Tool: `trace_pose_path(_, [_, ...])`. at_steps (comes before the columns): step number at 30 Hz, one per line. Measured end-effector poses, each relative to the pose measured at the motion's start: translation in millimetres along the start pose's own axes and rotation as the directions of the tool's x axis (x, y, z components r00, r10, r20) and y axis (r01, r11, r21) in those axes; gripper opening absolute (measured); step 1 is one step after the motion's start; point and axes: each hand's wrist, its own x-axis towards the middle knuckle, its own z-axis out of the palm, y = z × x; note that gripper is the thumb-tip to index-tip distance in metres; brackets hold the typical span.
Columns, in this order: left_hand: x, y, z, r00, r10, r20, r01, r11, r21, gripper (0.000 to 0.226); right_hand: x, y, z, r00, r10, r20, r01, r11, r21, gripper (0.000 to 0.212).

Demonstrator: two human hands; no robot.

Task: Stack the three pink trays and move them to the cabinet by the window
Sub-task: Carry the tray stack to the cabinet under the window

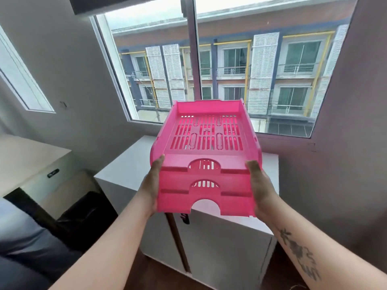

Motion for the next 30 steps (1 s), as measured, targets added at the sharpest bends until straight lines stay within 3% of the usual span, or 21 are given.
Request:
trace_pose_path(8, [71,-3,-69,0.995,-0.091,-0.030,0.091,0.996,0.011,0.078,42,42,69,0.994,-0.029,-0.108,0.029,1.000,-0.001,0.063])
trace_pose_path(11, [91,-5,-81,0.994,-0.106,-0.029,0.107,0.994,0.027,0.073,57,59,79,0.990,-0.015,-0.140,0.015,1.000,0.000,0.071])
trace_pose_path(13, [106,-6,-87,0.994,-0.107,-0.037,0.109,0.993,0.045,0.068,67,69,83,0.987,-0.010,-0.162,0.010,1.000,0.003,0.065])
trace_pose_path(21, [150,-14,-99,0.993,-0.099,-0.063,0.106,0.987,0.123,0.069,97,99,88,0.973,0.000,-0.232,-0.007,0.999,-0.031,0.074])
trace_pose_path(30, [186,-21,-118,0.991,-0.132,0.034,0.126,0.982,0.140,0.067,118,112,100,0.956,-0.026,-0.294,-0.013,0.992,-0.129,0.083])
